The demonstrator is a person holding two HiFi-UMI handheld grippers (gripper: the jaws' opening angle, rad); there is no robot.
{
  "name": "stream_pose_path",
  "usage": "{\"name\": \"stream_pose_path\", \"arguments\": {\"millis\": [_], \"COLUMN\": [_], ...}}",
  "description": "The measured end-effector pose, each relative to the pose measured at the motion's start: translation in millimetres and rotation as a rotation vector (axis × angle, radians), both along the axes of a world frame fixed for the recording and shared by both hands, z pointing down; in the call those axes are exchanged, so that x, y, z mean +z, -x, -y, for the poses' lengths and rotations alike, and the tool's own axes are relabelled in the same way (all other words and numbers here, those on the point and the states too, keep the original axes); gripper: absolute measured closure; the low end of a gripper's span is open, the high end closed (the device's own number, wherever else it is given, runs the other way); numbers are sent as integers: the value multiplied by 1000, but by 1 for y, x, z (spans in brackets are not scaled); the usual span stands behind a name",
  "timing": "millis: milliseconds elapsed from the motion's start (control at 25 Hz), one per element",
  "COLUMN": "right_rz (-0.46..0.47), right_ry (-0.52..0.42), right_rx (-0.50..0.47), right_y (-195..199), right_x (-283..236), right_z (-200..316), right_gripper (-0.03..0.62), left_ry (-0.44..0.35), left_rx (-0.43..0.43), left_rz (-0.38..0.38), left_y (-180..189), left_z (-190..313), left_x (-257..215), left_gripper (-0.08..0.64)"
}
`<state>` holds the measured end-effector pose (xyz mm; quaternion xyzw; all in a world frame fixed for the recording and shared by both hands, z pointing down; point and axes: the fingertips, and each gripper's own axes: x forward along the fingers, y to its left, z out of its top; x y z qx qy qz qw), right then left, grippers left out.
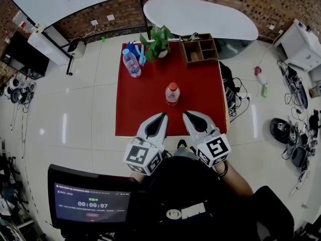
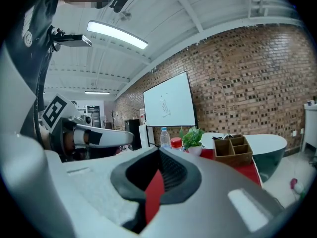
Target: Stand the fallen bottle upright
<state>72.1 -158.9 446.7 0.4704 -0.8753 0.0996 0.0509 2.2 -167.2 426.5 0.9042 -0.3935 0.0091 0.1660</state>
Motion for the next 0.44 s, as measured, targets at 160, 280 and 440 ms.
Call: {"name": "stream_pose_path", "arguments": {"millis": [160,280,440], "right_rz": [-4,-7,-15], "right_ry": [-2,-5,-2], "right_rx": [-1,-3,-7], "right_y": [-1,2,5], "right_x": [0,0,0], "right_z": [3,3,4], "right_gripper": [589,589,589], "left_ry": [-2,-2,0], "left_rx": [3,5,5], "left_rz": [-2,-2,-3], "left_y": [-2,0,3], "left_z": [2,3,3], "left_x": [0,0,0], "left_gripper": [552,552,552]}}
